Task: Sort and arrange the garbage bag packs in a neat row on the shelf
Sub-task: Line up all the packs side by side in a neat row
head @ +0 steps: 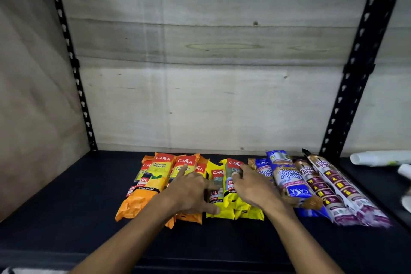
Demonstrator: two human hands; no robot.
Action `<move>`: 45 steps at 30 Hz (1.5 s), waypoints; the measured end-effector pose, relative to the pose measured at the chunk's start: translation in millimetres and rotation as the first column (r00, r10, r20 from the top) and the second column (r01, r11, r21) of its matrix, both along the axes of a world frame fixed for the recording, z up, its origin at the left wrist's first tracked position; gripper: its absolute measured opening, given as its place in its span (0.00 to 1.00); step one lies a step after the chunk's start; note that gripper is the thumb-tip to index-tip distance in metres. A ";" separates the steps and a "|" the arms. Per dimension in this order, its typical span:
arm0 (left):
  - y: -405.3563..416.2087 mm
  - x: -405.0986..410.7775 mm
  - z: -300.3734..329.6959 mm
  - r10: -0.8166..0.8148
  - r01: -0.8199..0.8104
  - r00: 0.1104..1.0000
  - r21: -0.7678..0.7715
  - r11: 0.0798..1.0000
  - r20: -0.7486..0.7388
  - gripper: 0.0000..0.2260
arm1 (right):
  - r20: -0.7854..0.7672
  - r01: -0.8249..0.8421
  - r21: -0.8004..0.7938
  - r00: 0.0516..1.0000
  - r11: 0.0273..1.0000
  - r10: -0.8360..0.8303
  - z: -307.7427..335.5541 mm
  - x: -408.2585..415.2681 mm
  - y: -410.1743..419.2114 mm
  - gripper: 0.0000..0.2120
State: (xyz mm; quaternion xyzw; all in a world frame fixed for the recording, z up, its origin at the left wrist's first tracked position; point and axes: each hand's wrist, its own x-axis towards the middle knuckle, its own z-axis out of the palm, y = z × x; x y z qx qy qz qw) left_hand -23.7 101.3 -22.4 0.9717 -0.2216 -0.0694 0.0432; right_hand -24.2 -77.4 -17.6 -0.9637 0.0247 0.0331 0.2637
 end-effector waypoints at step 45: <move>-136.7 7.8 3.5 0.002 -0.016 0.998 -0.237 0.971 -0.059 0.26 | -0.122 0.228 -0.042 0.965 0.973 -0.232 36.6 89.0 -107.4 0.24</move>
